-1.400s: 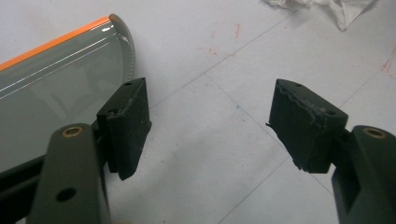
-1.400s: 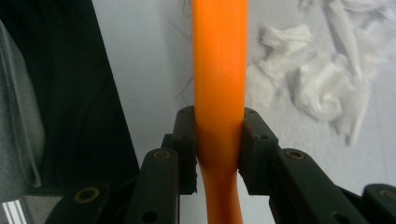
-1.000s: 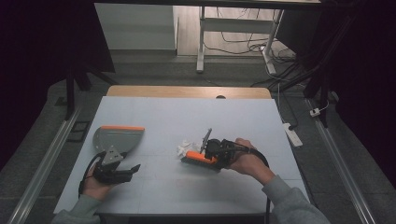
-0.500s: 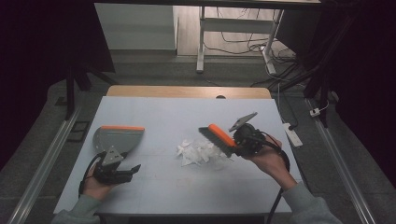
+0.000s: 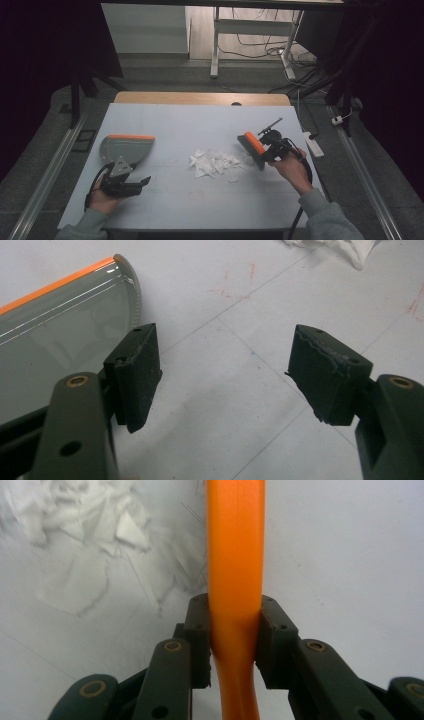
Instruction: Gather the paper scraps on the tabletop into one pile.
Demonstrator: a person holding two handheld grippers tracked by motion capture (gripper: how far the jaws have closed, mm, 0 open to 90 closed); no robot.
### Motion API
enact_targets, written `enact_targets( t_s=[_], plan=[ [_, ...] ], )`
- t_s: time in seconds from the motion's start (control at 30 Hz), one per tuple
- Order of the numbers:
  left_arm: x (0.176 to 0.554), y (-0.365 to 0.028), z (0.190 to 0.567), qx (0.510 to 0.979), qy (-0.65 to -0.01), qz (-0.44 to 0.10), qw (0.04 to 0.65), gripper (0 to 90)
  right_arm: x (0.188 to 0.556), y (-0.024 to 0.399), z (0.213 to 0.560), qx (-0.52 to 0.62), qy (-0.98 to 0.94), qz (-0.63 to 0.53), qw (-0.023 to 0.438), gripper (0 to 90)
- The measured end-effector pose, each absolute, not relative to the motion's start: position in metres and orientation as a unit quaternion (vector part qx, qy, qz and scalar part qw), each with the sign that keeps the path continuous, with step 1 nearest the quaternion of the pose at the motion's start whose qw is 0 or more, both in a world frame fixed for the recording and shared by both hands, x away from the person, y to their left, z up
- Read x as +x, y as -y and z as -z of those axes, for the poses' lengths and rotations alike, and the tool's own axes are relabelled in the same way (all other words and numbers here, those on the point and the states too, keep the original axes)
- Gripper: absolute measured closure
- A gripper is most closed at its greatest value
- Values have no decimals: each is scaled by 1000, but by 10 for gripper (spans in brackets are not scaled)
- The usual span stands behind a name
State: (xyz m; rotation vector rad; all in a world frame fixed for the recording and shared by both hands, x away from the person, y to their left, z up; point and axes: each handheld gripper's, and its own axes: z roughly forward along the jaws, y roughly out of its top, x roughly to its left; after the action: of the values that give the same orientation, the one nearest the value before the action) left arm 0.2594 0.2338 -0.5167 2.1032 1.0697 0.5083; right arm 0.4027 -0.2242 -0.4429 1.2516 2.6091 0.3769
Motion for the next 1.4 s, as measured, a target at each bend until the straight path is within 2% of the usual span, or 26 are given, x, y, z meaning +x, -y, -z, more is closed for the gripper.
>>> enact_targets(
  t_s=[0.27,0.37,0.47,0.67,0.9,1.4],
  plan=[
    [259,-234,517,814,-414,-197,356,300,400,170,446,389,-910,-116,86,705],
    [259,-234,517,815,-413,-197,356,300,395,155,444,380,-911,-153,48,705],
    [259,-235,516,814,-414,-196,358,300,390,145,438,363,-914,-171,52,705],
    [259,-234,517,815,-412,-196,356,301,383,150,416,349,-908,-219,78,704],
    [259,-233,517,816,-412,-196,355,301,369,158,398,330,-906,-250,85,704],
    [259,-233,516,815,-413,-198,356,301,369,187,414,338,-900,-258,100,705]
  ],
)
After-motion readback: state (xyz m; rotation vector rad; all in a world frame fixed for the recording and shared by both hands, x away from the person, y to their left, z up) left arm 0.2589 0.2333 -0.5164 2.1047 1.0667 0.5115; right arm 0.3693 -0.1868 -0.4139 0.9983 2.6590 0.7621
